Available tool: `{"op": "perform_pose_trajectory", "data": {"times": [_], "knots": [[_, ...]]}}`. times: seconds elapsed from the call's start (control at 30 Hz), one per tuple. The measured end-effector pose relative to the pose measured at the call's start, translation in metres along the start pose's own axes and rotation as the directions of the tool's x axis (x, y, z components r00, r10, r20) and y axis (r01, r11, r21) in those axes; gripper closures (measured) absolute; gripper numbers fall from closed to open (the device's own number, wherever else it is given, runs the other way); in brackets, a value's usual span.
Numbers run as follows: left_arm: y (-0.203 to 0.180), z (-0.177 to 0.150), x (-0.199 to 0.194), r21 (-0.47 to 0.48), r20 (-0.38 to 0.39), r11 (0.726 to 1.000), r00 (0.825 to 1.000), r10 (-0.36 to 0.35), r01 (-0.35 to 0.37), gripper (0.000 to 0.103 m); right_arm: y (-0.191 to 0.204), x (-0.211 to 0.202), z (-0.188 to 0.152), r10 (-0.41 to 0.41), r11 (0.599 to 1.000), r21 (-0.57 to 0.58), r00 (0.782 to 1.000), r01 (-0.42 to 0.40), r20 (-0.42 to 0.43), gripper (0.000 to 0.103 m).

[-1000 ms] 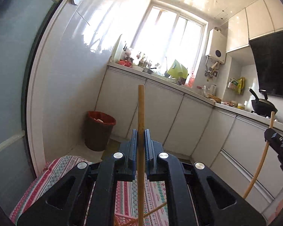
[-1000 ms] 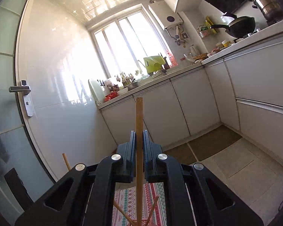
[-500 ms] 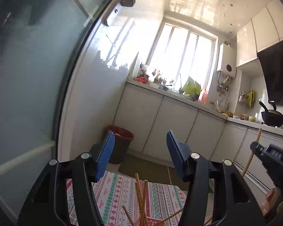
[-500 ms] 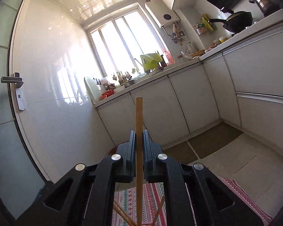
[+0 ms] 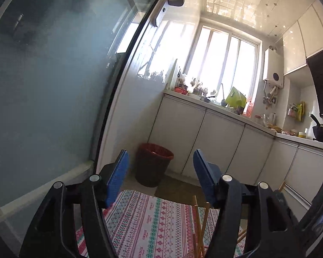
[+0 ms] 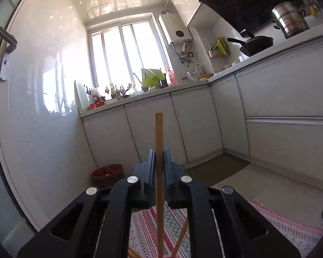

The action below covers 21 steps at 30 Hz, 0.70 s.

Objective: Organize utensils

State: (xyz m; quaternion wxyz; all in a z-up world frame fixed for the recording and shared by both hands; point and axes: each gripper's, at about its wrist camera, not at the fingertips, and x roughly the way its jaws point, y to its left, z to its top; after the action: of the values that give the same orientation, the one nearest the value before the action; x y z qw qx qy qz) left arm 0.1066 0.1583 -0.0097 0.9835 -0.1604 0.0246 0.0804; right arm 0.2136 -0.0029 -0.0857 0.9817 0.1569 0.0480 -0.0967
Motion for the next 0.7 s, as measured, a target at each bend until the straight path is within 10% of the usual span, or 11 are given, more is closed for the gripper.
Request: {"op": "perform_pose_trajectory", "data": {"times": [0.17, 0.27, 0.4, 0.7], "knots": [[-0.003, 0.007, -0.005, 0.02, -0.004, 0.999, 0.999, 0.039, -0.039, 0.032, 0.009, -0.029, 0.002, 0.081, 0.993, -0.079, 0.996, -0.084, -0.035, 0.087], [-0.013, 0.009, -0.019, 0.055, -0.029, 0.997, 0.998, 0.06, -0.058, 0.02, -0.006, -0.058, 0.031, 0.129, 0.991, -0.029, 0.988, -0.132, -0.089, 0.044], [-0.029, 0.012, -0.061, 0.077, -0.012, 0.995, 0.998, 0.057, -0.056, 0.007, -0.05, -0.104, 0.066, 0.131, 0.991, 0.027, 0.986, -0.129, -0.105, 0.02], [-0.052, 0.033, -0.12, 0.045, -0.064, 0.999, 0.998, 0.017, -0.014, 0.007, -0.143, -0.152, 0.109, 0.106, 0.982, 0.174, 0.978, -0.074, -0.182, 0.012]]}}
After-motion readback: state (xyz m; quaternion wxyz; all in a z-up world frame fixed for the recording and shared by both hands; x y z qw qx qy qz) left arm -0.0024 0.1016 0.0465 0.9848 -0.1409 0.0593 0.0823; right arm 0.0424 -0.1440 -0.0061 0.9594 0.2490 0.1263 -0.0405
